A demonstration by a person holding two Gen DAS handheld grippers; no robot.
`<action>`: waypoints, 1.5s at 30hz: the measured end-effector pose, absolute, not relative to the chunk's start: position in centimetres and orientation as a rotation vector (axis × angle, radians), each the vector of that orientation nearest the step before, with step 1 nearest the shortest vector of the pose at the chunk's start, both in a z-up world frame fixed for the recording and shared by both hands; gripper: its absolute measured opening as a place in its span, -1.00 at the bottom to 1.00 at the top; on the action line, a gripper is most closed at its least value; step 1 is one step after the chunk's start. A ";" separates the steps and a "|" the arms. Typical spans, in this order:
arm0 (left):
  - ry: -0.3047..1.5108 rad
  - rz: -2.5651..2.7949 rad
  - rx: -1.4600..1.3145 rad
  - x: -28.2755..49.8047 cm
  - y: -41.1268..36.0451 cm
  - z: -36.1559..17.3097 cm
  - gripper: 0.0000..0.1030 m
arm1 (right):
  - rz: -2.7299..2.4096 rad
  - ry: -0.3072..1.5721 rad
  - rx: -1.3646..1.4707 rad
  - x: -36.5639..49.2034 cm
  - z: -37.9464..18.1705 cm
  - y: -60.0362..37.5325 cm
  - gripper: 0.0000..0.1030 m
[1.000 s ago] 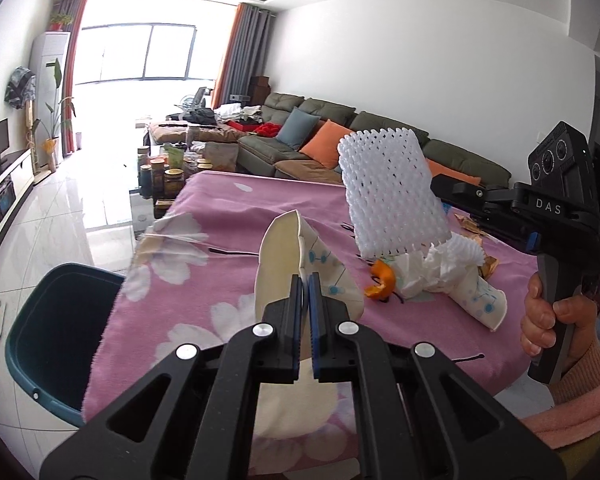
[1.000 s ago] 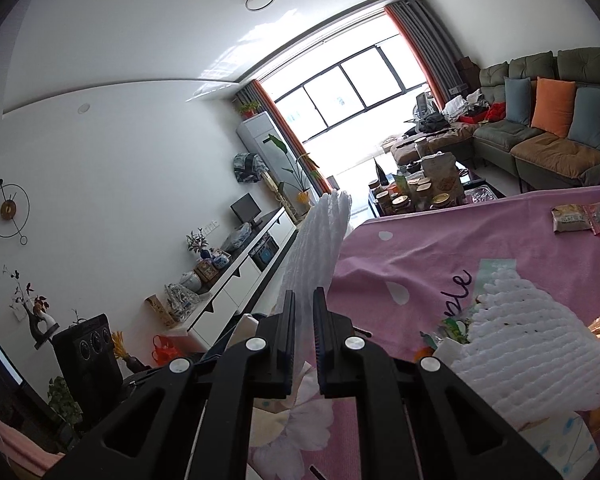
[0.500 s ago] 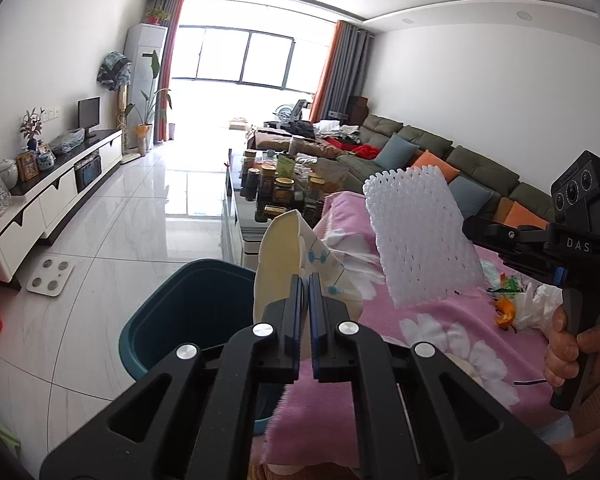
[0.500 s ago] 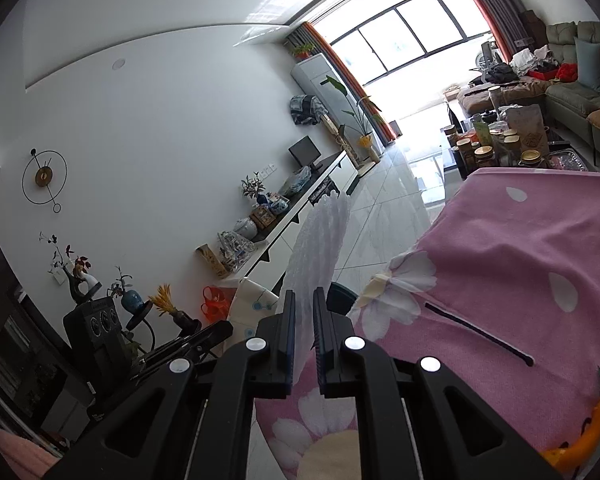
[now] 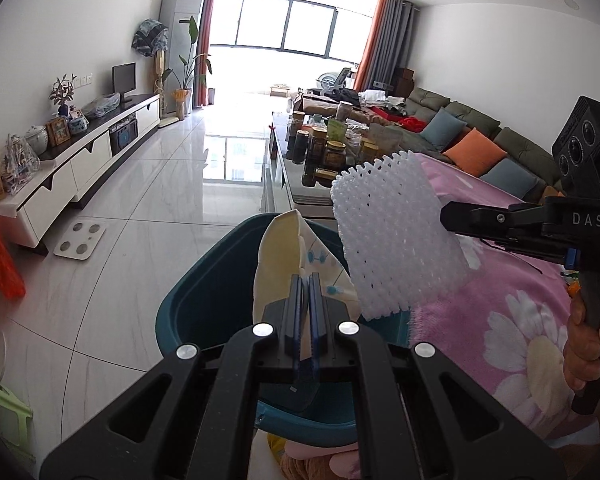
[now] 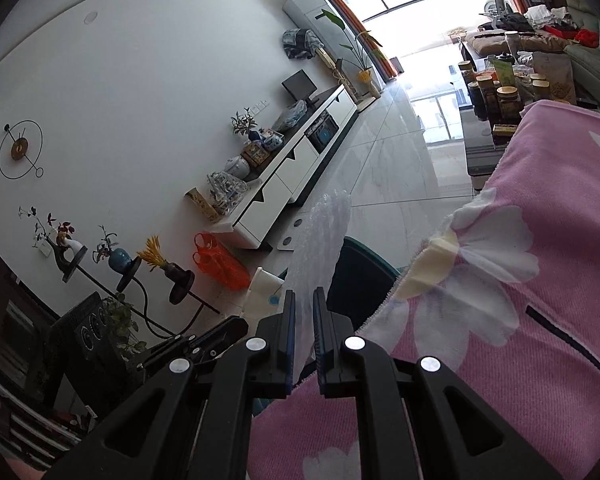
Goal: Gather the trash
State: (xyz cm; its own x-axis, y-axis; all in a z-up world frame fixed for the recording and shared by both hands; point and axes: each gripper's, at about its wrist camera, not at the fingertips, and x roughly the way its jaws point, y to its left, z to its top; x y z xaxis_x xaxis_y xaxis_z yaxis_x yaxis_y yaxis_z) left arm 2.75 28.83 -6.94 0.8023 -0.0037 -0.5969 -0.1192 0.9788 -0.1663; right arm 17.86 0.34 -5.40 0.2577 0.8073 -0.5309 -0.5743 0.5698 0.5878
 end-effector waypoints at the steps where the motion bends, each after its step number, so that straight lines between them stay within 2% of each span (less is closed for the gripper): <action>1: 0.646 0.067 -0.200 3.0 29.0 -7.3 -0.92 | 0.949 0.919 0.294 18.1 -5.8 0.7 -0.85; 7: 0.684 0.068 -0.221 5.1 29.0 -9.0 -0.92 | 0.920 0.999 0.237 18.6 -7.3 2.8 -0.75; 8: 0.692 0.074 -0.226 5.4 29.1 -9.3 -0.89 | 0.913 1.006 0.232 18.5 -7.3 3.0 -0.63; 9: 0.699 0.073 -0.235 5.7 29.1 -9.7 -0.77 | 0.905 1.007 0.232 18.5 -7.3 3.0 -0.48; 10: 0.703 0.076 -0.244 5.8 28.9 -10.0 -0.61 | 0.901 1.004 0.232 18.5 -7.2 3.1 -0.46; 11: 0.702 0.084 -0.250 6.0 29.0 -10.2 -0.54 | 0.901 1.000 0.235 18.5 -7.2 2.9 -0.46; 15: 0.679 0.096 -0.266 5.7 28.5 -9.8 -0.46 | 0.893 0.970 0.231 18.1 -6.5 2.1 -0.45; 20: 0.594 0.094 -0.219 3.9 26.9 -7.0 -0.21 | 0.909 0.881 0.225 16.8 -4.5 -0.2 -0.32; 22: 0.557 0.063 -0.195 2.9 25.6 -5.6 0.04 | 0.913 0.835 0.218 15.9 -3.4 -1.5 -0.30; 25: 0.508 -0.016 -0.171 1.3 23.4 -3.6 0.15 | 0.907 0.766 0.207 14.2 -1.7 -3.9 -0.21; 31: 0.479 -0.220 -0.118 0.6 16.3 -1.8 0.26 | 0.832 0.667 0.205 11.3 0.4 -10.4 -0.12; 45: 0.547 -0.622 -0.016 -0.5 0.6 -3.0 0.27 | 0.469 0.566 0.299 5.9 0.4 -26.5 0.02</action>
